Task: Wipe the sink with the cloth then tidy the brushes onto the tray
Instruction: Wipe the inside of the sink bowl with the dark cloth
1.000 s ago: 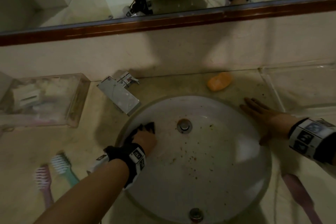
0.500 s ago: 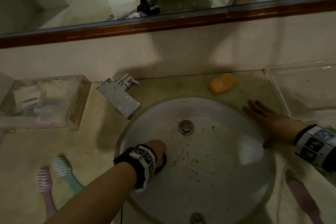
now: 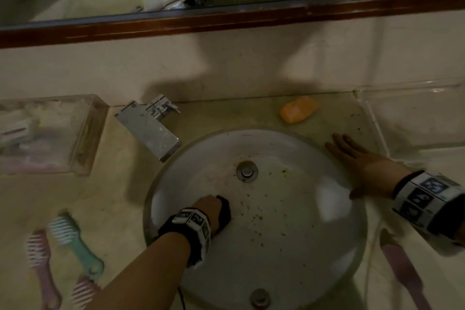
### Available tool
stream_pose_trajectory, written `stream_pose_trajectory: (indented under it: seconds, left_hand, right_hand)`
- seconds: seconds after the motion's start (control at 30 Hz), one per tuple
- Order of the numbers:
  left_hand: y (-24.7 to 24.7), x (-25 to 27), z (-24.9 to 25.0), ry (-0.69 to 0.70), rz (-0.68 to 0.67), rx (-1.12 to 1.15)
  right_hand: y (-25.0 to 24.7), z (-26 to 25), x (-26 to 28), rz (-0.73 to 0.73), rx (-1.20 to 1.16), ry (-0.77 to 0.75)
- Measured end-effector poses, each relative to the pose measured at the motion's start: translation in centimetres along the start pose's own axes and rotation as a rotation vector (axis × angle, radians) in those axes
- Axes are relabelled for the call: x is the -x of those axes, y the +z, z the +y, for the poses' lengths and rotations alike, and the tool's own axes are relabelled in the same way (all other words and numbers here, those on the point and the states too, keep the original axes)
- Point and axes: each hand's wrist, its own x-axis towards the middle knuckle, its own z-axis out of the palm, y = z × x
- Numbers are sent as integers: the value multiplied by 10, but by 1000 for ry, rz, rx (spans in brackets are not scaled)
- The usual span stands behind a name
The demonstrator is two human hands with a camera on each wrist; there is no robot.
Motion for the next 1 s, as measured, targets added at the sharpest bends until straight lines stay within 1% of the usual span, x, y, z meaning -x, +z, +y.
stream_pose_trajectory:
  seconds: [0.07, 0.1, 0.17, 0.2, 0.27, 0.3, 0.33, 0.37, 0.43, 0.5, 0.53, 0.57, 0.67, 0.8, 0.83, 0.87, 0.9, 0.93, 1.0]
  left_hand:
    - [-2, 5, 3, 20, -55, 3]
    - [-7, 4, 4, -5, -68, -22]
    - [-25, 2, 3, -43, -33, -39]
    - [-35, 0, 1, -34, 32, -18]
    - [-50, -6, -3, -34, 222, 98]
    - [-54, -9, -4, -67, 296, 98]
    - [-54, -14, -8, -101, 352, 26]
    - [-52, -15, -10, -151, 355, -54]
    - [-40, -22, -15, -182, 317, -179]
    - [-26, -30, -18, -190, 215, -192]
    - [-21, -31, -17, -204, 146, -151]
    - [-18, -32, -15, -203, 108, -99]
    - [-10, -34, -9, -125, 92, -45]
    - [-12, -33, 1, -38, -50, -115]
    - [-17, -33, 2, -27, -93, -124]
    - [-24, -32, 3, -11, -107, -119]
    - [-32, -32, 5, -4, -79, -104]
    - [-39, -33, 5, 7, -11, -73]
    - [-53, -31, 6, 7, 189, -42]
  right_hand:
    - [0, -1, 0, 1, 9, 5]
    - [1, -2, 0, 2, 14, 9]
    - [1, -3, -1, 9, 15, 20]
    - [1, -5, -1, 12, 14, 26]
    - [2, -7, 1, 21, 13, 38]
    - [2, -9, 2, 23, 11, 45]
    - [2, -10, 2, 24, 12, 51]
    - [1, -12, 3, 22, 16, 54]
    - [1, -14, 4, 20, 22, 62]
    - [0, -15, 3, 18, 25, 67]
    - [0, -15, 3, 20, 25, 65]
    - [0, -15, 3, 23, 25, 65]
    - [0, -16, 3, 19, 20, 70]
    - [-2, -18, 4, 7, 14, 78]
    - [-3, -18, 4, 3, 14, 79]
    - [-3, -18, 4, 1, 16, 78]
    - [-4, -17, 3, 3, 21, 77]
    - [-3, -17, 3, 7, 25, 76]
    - [-3, -18, 3, 13, 31, 78]
